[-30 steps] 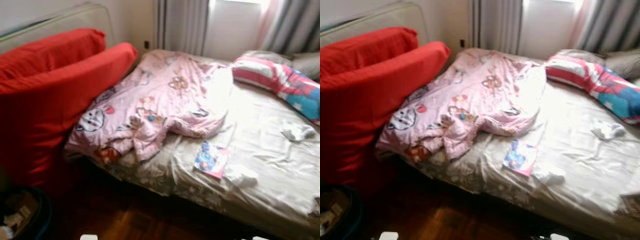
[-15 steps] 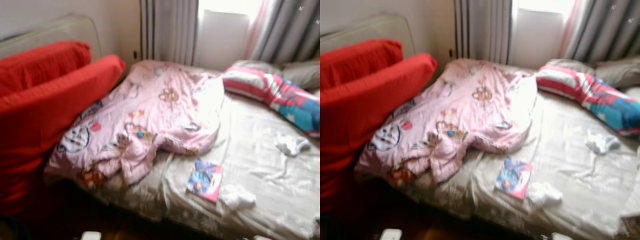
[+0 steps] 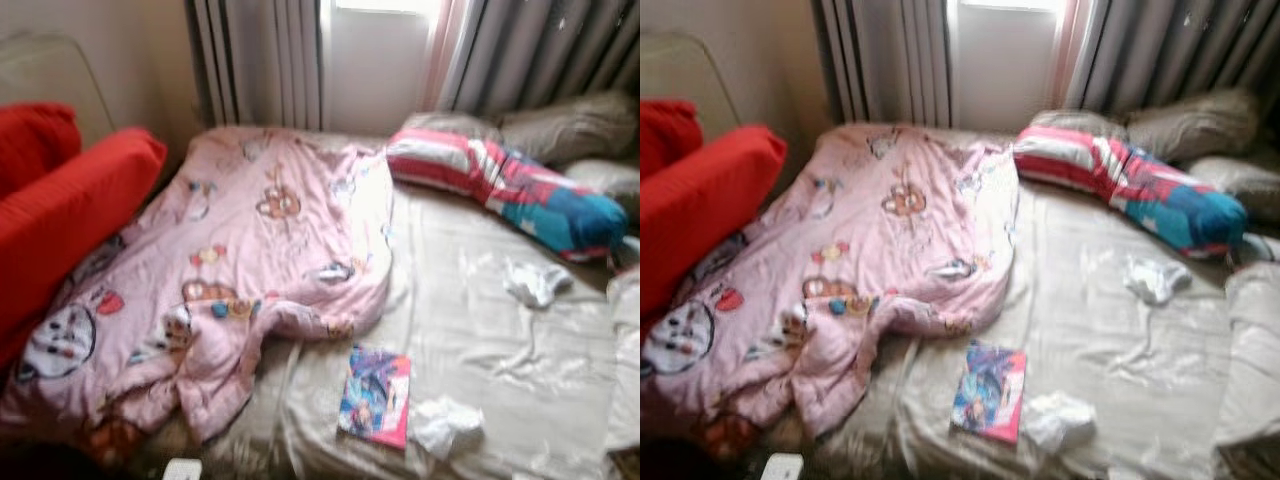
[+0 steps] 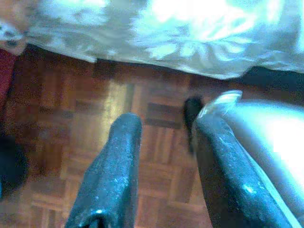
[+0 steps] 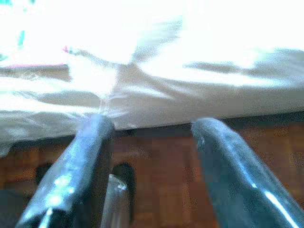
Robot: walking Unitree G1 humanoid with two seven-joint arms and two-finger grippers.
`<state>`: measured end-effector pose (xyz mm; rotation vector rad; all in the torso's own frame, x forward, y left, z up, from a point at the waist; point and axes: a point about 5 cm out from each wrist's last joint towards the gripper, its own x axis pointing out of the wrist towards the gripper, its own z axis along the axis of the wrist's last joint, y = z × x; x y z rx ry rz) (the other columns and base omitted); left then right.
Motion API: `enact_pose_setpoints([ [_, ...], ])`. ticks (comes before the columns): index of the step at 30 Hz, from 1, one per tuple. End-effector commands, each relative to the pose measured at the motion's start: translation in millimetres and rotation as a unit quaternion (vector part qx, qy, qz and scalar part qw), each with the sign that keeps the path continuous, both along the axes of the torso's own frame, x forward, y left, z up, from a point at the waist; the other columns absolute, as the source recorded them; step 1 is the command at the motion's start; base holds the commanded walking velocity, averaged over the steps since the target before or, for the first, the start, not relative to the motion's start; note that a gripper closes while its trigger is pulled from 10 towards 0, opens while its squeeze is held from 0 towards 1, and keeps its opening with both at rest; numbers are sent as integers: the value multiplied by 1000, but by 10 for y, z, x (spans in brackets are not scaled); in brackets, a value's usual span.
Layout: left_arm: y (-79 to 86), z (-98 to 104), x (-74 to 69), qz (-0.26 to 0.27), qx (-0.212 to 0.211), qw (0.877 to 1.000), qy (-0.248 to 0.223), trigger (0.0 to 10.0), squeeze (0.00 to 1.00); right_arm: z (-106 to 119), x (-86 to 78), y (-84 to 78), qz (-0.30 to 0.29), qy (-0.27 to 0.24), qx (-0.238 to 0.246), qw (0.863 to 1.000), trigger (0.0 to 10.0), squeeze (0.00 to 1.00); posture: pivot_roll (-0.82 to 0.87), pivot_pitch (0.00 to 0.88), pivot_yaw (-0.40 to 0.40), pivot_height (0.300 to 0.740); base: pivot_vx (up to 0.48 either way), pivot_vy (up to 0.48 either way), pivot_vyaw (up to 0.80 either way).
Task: Clean up the room
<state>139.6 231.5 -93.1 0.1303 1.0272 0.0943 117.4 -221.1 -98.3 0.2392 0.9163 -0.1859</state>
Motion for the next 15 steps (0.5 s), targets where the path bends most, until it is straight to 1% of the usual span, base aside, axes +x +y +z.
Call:
enact_pose_setpoints([
  [1,-9,-27,-62,7,-4,1000,13,10000,0,2,-5,-11,3,-1,-4,1000,10000,0,-2,0,-14,740,0,0,0],
  [4,-5,-21,-55,20,-7,1000,3,10000,0,17,13,-13,0,-14,-7,1000,10000,0,-10,0,-11,740,0,0,0],
  [5,-2,-12,-43,38,-12,999,-12,10000,0,33,33,-15,-5,-30,-6,1000,10000,0,-11,0,-12,740,0,0,0],
  [6,-2,-12,-43,38,-12,999,-12,10000,0,33,33,-15,-5,-30,-6,1000,10000,0,-11,0,-12,740,0,0,0],
  [7,0,2,-26,60,-22,997,-32,10000,0,55,58,-17,-4,-47,-7,999,10000,0,-13,0,-14,740,0,0,0],
  [9,1,6,-22,65,-23,997,-37,10000,0,59,63,-17,-3,-51,-7,999,10000,0,-13,0,-14,740,0,0,0],
  [13,12,35,3,98,-34,992,-73,10000,0,91,87,-28,-8,-77,-10,997,10000,0,-14,0,-17,740,0,0,0],
  [15,13,38,5,102,-35,991,-78,10000,0,95,87,-32,-10,-80,-11,997,10000,0,-13,0,-19,740,0,0,0],
])
